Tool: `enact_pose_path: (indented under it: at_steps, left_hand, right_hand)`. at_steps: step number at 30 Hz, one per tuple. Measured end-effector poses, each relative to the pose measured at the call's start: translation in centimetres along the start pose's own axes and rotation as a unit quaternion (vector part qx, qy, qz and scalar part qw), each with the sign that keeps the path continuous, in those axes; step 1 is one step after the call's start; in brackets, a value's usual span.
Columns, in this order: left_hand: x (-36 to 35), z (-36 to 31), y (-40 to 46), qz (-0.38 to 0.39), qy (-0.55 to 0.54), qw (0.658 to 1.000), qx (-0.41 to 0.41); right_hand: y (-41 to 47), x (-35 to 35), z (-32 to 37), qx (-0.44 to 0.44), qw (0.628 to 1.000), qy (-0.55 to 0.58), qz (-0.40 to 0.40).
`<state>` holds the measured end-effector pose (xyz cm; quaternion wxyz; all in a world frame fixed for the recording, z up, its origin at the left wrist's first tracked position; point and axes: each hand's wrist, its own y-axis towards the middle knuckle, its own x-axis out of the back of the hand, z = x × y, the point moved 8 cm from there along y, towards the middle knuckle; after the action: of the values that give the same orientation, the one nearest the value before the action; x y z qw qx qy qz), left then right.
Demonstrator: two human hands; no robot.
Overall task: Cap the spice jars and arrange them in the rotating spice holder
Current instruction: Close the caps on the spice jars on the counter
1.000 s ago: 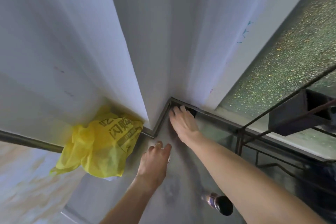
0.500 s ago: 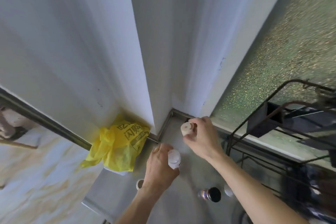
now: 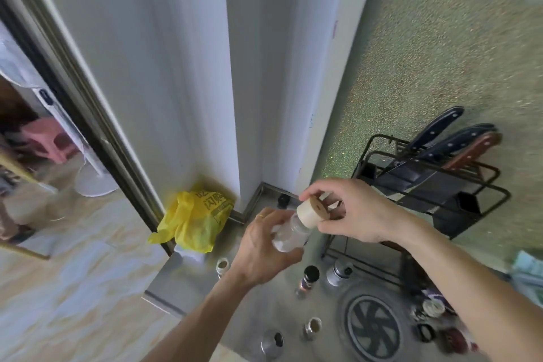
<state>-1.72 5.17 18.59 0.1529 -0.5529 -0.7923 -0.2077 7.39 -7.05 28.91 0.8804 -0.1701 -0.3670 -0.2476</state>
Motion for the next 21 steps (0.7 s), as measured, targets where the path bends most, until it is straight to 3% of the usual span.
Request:
enact_pose_path:
  at_steps: [14, 18, 21]
  left_hand:
    - [0.5, -4.7, -5.6, -0.028, -0.012, 0.999, -0.037]
    - [0.2, -5.0, -6.5, -0.024, -0.013, 0.999, -0.039]
    - [0.1, -5.0, -6.9, -0.024, -0.014, 0.999, -0.04]
  right_hand:
    - [-6.3, -0.6, 4.8, 0.083, 0.983, -0.158, 0.031]
    - [-6.5, -0.5, 4.1, 0.045, 0.985, -0.16, 0.034]
    - [-6.7, -0.2, 4.1, 0.025, 0.973, -0.229, -0.011]
